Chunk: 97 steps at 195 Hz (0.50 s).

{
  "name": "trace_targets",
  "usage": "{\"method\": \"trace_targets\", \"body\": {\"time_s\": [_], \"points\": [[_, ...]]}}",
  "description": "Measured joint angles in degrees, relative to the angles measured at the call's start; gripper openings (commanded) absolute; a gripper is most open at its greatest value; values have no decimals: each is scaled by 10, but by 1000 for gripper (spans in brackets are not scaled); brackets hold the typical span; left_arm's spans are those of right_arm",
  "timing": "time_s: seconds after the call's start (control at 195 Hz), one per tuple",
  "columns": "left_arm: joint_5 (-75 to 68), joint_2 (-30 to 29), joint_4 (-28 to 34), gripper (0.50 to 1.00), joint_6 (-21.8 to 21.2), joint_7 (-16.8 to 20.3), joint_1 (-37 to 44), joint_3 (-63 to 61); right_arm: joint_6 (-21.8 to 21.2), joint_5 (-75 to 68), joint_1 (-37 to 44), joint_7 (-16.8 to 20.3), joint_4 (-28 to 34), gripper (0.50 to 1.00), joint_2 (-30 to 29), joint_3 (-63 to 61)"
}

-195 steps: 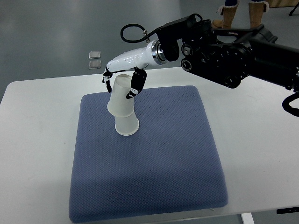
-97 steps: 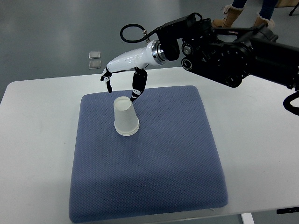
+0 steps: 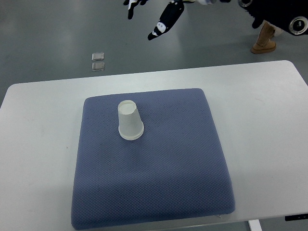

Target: Stack paper cups

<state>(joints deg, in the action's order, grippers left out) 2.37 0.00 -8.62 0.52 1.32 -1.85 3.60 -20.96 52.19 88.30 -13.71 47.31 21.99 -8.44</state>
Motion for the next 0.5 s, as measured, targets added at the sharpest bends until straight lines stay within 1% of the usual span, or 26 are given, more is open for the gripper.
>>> {"method": "trace_targets", "body": {"time_s": [0.128, 0.216, 0.38, 0.498], "points": [[0, 0, 0, 1000, 0, 0, 0, 0, 50, -97, -64, 18, -32, 928, 52, -6], [0, 0, 0, 1000, 0, 0, 0, 0, 81, -172, -116, 25, -45, 926, 75, -23], [0, 0, 0, 1000, 0, 0, 0, 0, 138, -328, -225, 58, -61, 926, 88, -74], [0, 0, 0, 1000, 0, 0, 0, 0, 165, -412, -296, 67, -63, 926, 83, -130]]}}
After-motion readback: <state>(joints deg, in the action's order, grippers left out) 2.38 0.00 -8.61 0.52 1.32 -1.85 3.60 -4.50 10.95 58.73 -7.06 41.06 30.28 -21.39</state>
